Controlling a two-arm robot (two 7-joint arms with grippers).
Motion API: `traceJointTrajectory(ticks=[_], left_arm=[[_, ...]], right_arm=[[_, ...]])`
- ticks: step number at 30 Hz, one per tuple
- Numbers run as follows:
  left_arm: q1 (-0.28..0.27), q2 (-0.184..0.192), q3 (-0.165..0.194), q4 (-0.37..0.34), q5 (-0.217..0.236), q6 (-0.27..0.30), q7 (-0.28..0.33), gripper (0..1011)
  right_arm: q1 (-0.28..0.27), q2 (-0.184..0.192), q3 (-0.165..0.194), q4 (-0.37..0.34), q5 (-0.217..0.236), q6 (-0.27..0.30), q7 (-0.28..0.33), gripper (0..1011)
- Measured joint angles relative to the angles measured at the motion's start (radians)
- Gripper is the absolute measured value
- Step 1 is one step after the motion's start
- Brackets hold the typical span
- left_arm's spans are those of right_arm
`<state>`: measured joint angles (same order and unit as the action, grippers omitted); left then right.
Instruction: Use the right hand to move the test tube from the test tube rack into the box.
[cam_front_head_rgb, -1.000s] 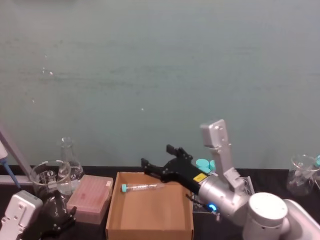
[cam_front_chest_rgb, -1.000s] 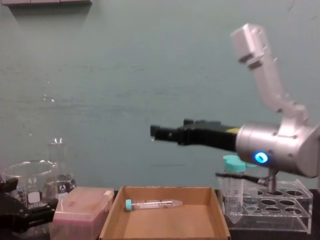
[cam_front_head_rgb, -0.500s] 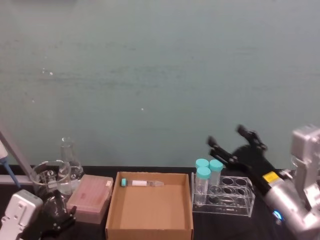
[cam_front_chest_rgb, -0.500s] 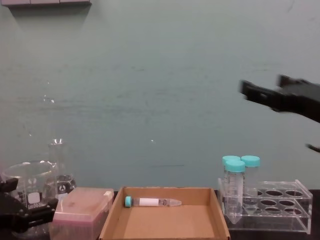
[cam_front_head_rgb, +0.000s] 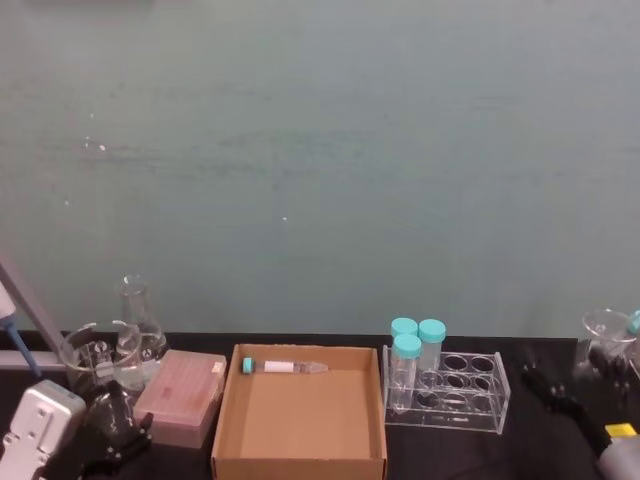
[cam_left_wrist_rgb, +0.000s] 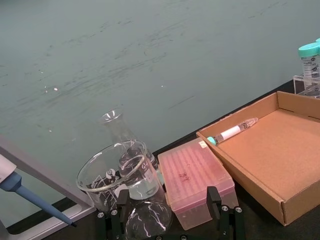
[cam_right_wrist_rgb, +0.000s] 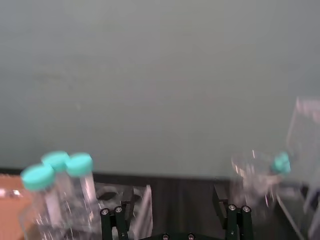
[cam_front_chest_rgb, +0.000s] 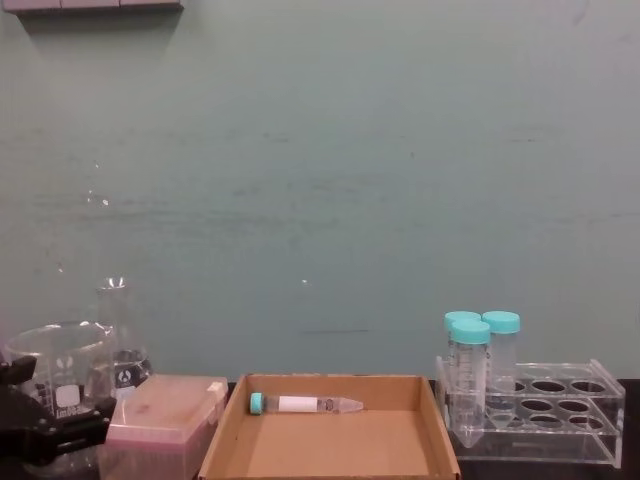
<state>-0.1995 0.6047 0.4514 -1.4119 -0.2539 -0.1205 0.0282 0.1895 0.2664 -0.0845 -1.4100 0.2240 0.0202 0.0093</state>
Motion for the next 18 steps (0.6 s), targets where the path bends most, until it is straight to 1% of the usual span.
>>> traceJointTrajectory(ticks=[2,18], left_arm=[[0.0,0.0,0.0,0.0,0.0,0.0,0.0,1000],[0.0,0.0,0.0,0.0,0.0,0.0,0.0,1000]], right_arm=[[0.001,-0.003,0.006,0.006,0.006,0.021,0.0,1000],[-0.001,0.001,0.0,-0.001,0.001,-0.003,-0.001,1000]])
